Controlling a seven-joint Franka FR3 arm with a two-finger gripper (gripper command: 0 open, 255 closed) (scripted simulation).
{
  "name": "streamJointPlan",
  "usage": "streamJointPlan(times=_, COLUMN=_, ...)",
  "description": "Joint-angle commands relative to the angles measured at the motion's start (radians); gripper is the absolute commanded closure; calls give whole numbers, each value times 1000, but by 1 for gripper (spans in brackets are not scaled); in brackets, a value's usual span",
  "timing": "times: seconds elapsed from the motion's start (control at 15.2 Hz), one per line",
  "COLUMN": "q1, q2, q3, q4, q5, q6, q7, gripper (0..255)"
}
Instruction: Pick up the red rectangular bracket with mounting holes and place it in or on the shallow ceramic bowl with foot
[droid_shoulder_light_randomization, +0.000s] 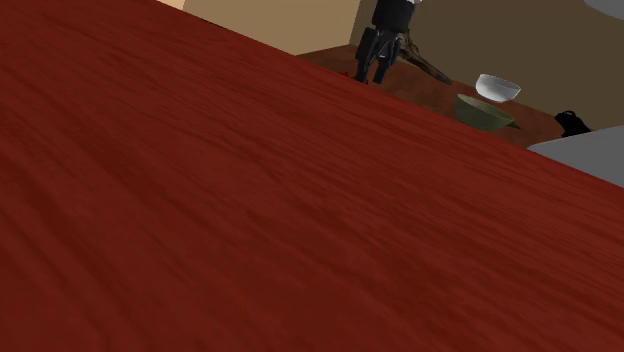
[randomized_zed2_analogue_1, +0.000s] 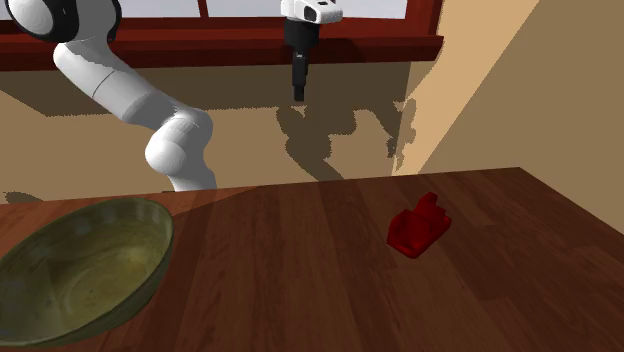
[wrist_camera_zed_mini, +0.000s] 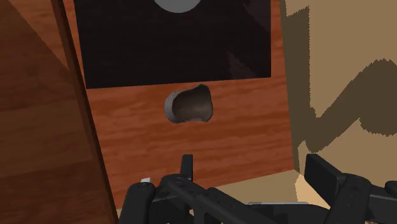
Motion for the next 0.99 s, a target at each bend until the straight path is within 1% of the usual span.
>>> streamJointPlan(times=0.0, q1=0, q2=0, q3=0, q4=0, q5=0, q6=0, q7=0, gripper=0)
streamJointPlan(times=0.26, q1=-7, q2=44, q3=-81, q4=-8, q5=-77, q6=51, q7=-151, gripper=0)
streamJointPlan(times=0.53, q1=-10, q2=111, q3=-161, q4=7, q5=-143, q6=110, q7=-298, gripper=0)
streamJointPlan(times=0.92, q1=-6, q2=252, q3=-277, q4=73, q5=-209, q6=206, q7=-514, gripper=0)
